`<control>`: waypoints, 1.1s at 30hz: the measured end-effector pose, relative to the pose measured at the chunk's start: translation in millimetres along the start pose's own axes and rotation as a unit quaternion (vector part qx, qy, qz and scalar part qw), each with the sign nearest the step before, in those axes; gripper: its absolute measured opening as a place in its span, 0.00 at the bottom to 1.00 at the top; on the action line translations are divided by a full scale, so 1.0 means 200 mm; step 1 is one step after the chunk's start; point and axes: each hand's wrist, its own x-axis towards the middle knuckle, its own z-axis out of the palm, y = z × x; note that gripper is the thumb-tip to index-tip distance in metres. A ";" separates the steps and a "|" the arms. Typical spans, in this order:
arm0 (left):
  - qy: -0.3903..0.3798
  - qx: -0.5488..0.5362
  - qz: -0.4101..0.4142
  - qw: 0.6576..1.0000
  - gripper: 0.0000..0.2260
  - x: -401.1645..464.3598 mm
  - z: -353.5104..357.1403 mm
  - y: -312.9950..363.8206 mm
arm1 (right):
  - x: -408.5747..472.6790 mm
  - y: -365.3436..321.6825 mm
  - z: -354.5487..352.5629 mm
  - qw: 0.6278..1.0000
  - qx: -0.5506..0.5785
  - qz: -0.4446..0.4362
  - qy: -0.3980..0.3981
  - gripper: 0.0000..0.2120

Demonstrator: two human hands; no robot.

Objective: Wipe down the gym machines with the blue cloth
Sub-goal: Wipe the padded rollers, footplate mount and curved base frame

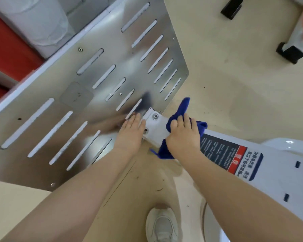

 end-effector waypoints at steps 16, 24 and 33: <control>-0.138 -0.303 0.070 0.940 0.29 -0.23 -0.09 0.27 | -0.37 0.07 -0.08 0.996 -0.005 -0.084 -0.030 0.24; -0.204 -0.254 0.035 0.945 0.30 -0.22 -0.12 0.25 | -0.49 0.19 -0.18 1.000 -0.011 0.009 -0.020 0.27; -0.159 -0.271 0.029 0.949 0.21 -0.21 -0.13 0.34 | -0.38 0.27 -0.19 0.998 -0.011 0.052 -0.021 0.27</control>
